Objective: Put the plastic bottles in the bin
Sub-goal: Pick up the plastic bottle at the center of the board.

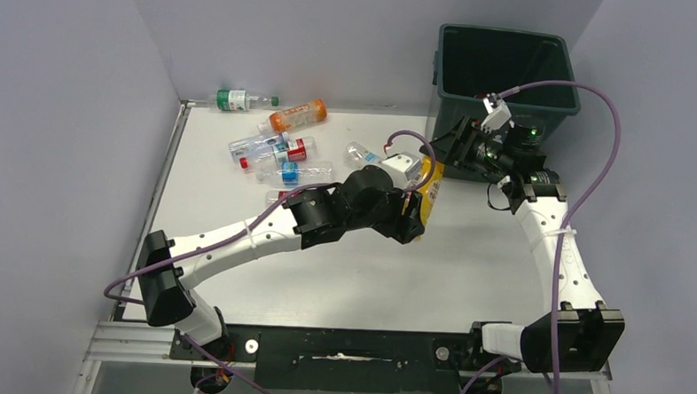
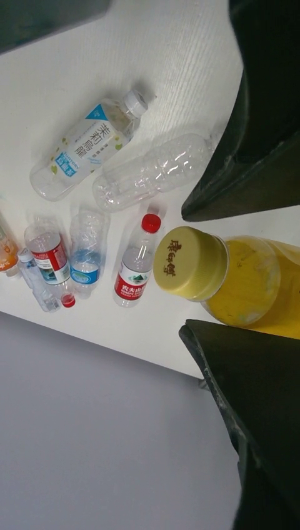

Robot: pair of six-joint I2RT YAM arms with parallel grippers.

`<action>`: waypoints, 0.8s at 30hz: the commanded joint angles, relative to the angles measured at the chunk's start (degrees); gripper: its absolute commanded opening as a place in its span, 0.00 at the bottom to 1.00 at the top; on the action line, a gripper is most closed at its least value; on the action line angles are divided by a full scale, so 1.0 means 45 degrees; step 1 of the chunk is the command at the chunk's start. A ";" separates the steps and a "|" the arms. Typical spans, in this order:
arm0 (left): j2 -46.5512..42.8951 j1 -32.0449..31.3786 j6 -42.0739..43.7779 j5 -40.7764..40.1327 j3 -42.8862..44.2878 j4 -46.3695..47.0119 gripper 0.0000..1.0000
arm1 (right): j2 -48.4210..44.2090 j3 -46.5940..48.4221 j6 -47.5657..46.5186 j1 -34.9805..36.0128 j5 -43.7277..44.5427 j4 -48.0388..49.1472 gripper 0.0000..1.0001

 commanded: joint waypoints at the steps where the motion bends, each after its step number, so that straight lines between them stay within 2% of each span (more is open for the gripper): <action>1: 0.0056 -0.0062 0.0603 0.0055 0.0931 0.0995 0.38 | 0.0096 0.0821 -0.0041 0.0061 -0.0370 0.0619 0.52; 5: 0.0140 -0.0043 0.0828 -0.0073 0.1046 0.0935 0.39 | 0.0260 0.1294 -0.0314 0.0055 -0.0171 0.0274 0.36; 9: 0.0135 -0.0023 0.1172 -0.0566 0.1448 0.0465 0.52 | 0.0457 0.2142 -0.0894 -0.0026 0.0404 -0.0272 0.29; 11: 0.0044 0.0019 0.1355 -0.0869 0.1707 0.0052 0.64 | 0.0642 0.2889 -0.1218 -0.0270 0.0667 -0.0601 0.28; 16: -0.0671 0.0398 0.1524 -0.1289 0.2035 -0.0602 0.82 | 0.1363 0.5028 -0.1294 -0.2081 0.0310 -0.0641 0.28; 21: -0.1698 0.0929 0.1512 -0.1316 0.1381 -0.0592 0.84 | 0.2483 0.7302 -0.0247 -0.4127 -0.0575 0.0629 0.29; 24: -0.2105 0.1304 0.1459 -0.1132 0.0844 -0.0601 0.84 | 0.2846 0.7376 0.1260 -0.5002 -0.0869 0.3031 0.30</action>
